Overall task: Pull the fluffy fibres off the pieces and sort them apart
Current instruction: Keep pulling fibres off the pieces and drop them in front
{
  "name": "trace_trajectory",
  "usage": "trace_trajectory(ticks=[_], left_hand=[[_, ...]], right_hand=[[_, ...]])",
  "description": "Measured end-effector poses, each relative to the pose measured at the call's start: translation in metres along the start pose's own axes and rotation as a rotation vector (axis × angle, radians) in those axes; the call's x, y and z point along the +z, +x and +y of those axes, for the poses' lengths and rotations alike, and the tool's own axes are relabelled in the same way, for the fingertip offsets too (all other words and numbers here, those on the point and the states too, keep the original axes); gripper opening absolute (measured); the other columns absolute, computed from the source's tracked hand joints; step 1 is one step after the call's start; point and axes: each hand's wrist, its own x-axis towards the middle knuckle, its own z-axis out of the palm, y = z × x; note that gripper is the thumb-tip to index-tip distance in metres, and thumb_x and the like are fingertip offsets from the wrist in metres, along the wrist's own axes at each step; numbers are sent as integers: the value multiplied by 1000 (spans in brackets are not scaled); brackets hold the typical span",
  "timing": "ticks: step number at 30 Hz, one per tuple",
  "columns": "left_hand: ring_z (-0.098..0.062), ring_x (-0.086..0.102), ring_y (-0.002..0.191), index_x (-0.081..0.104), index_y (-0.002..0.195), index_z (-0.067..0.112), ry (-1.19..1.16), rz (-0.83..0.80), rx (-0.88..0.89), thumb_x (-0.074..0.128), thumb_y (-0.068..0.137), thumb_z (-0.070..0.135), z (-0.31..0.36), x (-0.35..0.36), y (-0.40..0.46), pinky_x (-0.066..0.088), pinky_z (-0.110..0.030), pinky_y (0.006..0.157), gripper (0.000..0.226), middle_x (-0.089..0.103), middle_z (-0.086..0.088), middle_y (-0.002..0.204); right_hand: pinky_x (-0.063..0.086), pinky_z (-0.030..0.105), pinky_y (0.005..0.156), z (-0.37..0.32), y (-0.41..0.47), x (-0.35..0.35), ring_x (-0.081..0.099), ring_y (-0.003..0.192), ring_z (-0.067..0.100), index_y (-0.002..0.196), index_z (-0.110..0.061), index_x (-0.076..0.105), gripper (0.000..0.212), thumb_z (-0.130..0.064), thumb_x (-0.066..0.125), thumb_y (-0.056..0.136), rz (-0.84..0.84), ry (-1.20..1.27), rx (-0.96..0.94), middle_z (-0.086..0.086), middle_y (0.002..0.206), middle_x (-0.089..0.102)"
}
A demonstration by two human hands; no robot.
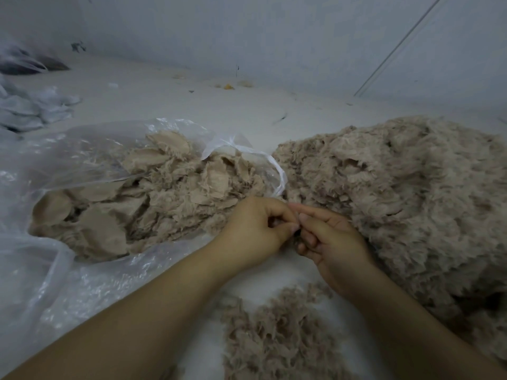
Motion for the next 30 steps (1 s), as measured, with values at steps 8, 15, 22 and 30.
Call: trace_trajectory(ticks=[8, 15, 22, 30], left_hand=[[-4, 47, 54, 64, 69, 3, 26, -175, -93, 63, 81, -6, -1, -3, 0, 40, -18, 55, 15, 56, 0, 60], [-4, 43, 48, 46, 63, 22, 205, 12, -30, 77, 74, 15, -15, 5, 1, 41, -29, 50, 33, 48, 9, 53], [-1, 49, 48, 66, 85, 17, 349, -25, -57, 72, 78, 19, -19, 7, 6, 40, -24, 50, 9, 52, 11, 52], [-4, 50, 51, 69, 68, 4, 5, -106, -81, 68, 77, -3, -11, 4, 2, 43, -21, 54, 11, 59, 4, 58]], right_hand=[[48, 18, 49, 0, 2, 2, 43, 42, 3, 118, -17, 60, 25, -6, 47, 99, 77, 11, 43, -6, 45, 43], [46, 18, 47, -1, 3, 1, 43, 42, 3, 116, -11, 59, 22, -4, 50, 98, 77, -34, 59, -6, 44, 42], [44, 19, 47, -2, 0, 3, 40, 44, 4, 99, -7, 69, 21, -5, 49, 98, 78, -68, 44, -5, 45, 40], [41, 20, 49, -4, -1, 4, 36, 47, 7, 110, -15, 68, 26, -7, 45, 100, 57, -40, 21, -5, 45, 37]])
